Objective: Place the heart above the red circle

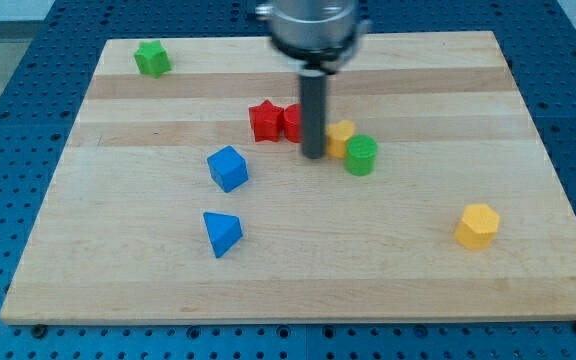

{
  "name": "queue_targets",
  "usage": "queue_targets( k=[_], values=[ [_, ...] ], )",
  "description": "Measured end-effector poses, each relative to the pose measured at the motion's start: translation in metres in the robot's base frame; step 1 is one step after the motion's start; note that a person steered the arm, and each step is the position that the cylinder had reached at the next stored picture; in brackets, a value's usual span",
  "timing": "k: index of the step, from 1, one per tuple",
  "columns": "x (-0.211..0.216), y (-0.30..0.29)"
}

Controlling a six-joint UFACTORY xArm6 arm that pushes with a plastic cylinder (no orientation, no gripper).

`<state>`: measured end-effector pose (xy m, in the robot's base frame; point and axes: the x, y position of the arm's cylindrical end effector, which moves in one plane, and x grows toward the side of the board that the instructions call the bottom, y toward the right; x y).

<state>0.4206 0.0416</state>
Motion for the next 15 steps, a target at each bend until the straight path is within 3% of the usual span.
queue_targets(
  k=[1,4,6,13,15],
  values=[
    [-0.022,0.017],
    [-0.034,0.085],
    [-0.123,0.03],
    [-0.109,-0.057],
    [-0.14,-0.098]
  ],
)
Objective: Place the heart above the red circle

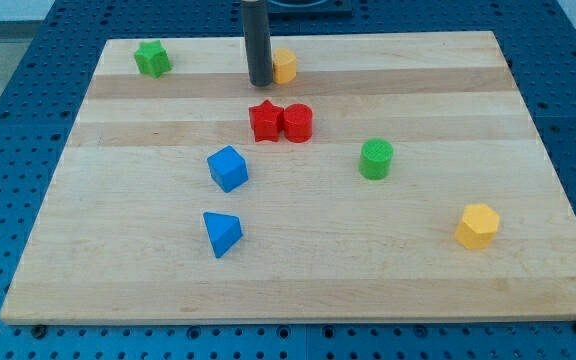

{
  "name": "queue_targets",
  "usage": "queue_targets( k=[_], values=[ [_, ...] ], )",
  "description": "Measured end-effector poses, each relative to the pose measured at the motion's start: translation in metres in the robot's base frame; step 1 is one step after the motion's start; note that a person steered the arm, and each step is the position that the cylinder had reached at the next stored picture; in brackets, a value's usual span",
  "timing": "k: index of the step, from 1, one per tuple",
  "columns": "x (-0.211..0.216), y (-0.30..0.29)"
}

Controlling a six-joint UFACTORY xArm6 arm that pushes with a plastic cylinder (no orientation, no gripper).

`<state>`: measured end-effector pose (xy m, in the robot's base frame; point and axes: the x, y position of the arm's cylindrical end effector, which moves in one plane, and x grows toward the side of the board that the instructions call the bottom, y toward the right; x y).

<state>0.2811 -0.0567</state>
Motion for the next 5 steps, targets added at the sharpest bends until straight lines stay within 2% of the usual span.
queue_targets(
  k=[1,3,5],
  values=[
    [-0.016,-0.006],
    [-0.019,0.024],
    [-0.021,-0.039]
  ],
)
